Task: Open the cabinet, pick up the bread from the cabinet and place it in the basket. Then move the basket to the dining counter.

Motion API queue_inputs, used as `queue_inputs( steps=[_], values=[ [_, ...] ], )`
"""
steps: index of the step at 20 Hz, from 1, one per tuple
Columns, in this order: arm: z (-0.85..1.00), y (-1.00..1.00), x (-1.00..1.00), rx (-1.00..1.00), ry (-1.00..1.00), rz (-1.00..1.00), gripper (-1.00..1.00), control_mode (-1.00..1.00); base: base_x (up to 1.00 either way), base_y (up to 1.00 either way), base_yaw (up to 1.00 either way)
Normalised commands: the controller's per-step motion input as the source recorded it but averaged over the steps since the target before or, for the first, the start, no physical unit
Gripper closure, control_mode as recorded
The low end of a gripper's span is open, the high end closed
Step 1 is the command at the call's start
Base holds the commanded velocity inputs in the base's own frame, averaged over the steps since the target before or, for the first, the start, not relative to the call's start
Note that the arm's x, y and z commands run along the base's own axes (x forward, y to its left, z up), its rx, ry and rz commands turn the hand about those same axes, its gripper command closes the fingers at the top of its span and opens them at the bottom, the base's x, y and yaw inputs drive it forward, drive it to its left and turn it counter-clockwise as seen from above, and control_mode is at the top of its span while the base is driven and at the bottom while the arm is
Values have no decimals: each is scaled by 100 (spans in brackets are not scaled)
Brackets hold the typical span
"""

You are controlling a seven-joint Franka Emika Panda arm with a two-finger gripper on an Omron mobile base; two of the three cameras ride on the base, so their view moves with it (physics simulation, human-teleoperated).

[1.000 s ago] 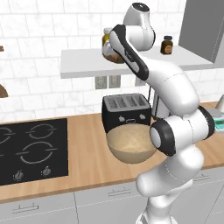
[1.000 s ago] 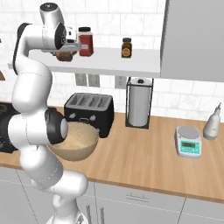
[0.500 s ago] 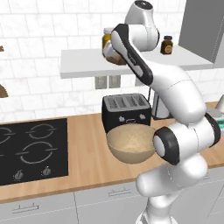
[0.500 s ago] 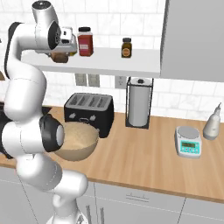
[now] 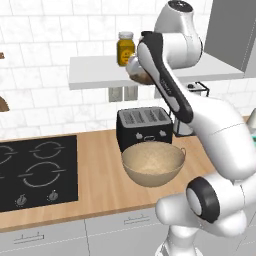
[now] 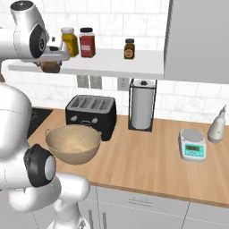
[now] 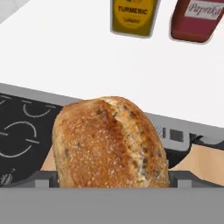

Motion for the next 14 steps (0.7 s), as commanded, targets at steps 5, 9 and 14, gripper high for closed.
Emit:
queue_inputs(
  steps=[5,9,14],
  values=[
    [-40,-34,-100,0,5,-1,100,-100,0,0,0],
    [-84,-35,-91,0,8,0,100,-100,0,0,0],
    [-94,-35,-41,0,11,0,100,-100,0,0,0]
  ],
)
